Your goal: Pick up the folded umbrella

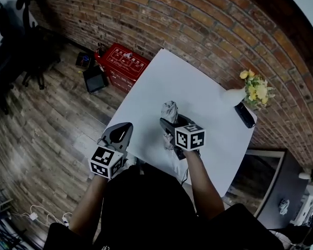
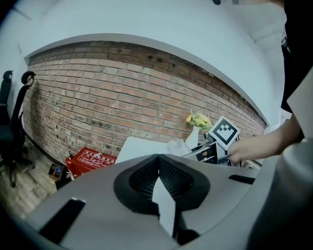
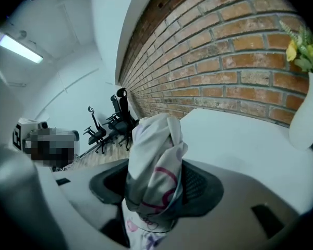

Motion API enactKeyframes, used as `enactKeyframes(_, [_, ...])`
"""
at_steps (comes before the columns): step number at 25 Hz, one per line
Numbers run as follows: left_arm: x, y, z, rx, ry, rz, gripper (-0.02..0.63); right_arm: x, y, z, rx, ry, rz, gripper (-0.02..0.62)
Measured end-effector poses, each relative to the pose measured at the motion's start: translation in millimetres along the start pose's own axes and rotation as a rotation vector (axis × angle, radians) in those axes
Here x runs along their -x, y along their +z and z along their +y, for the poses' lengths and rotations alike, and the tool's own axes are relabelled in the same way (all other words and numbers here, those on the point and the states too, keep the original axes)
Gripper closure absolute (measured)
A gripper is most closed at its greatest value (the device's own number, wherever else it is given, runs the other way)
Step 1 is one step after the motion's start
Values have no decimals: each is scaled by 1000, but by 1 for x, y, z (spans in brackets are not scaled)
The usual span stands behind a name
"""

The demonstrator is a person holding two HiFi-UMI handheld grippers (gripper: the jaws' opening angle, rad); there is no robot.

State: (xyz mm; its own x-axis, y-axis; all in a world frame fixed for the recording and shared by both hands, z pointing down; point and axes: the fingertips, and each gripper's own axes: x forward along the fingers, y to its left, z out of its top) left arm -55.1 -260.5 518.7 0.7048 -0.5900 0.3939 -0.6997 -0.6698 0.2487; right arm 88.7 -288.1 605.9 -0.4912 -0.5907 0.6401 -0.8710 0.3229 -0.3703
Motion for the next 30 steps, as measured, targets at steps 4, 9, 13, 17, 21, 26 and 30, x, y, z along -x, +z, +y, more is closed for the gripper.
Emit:
enactKeyframes(4, [2,12,0,-20,-4,-18,592,20,23,10,-8,18,-80,330])
enactKeyframes(9, [4,35,-4,-48,-8,-58,592,46,55,25,-45,60,-195,330])
enactKeyframes(13, [5,53,-7,-66,-12,-89,592,66,78,35,-31,77,-269,330])
enactKeyframes(17, [10,68,-5,-57,-13,-121,592,87,100,47,-46,118,-356,330])
enactKeyframes(21, [16,82,-6,-68,-5,-144,592,108,117,57,-44,145,-422,330])
enactKeyframes(26, [28,105,-6,-47,0,-206,592,132,136,66,-37,165,-501,330])
enactKeyframes(30, [35,123,-9,-62,2,-245,592,152,151,72,-49,196,-565,330])
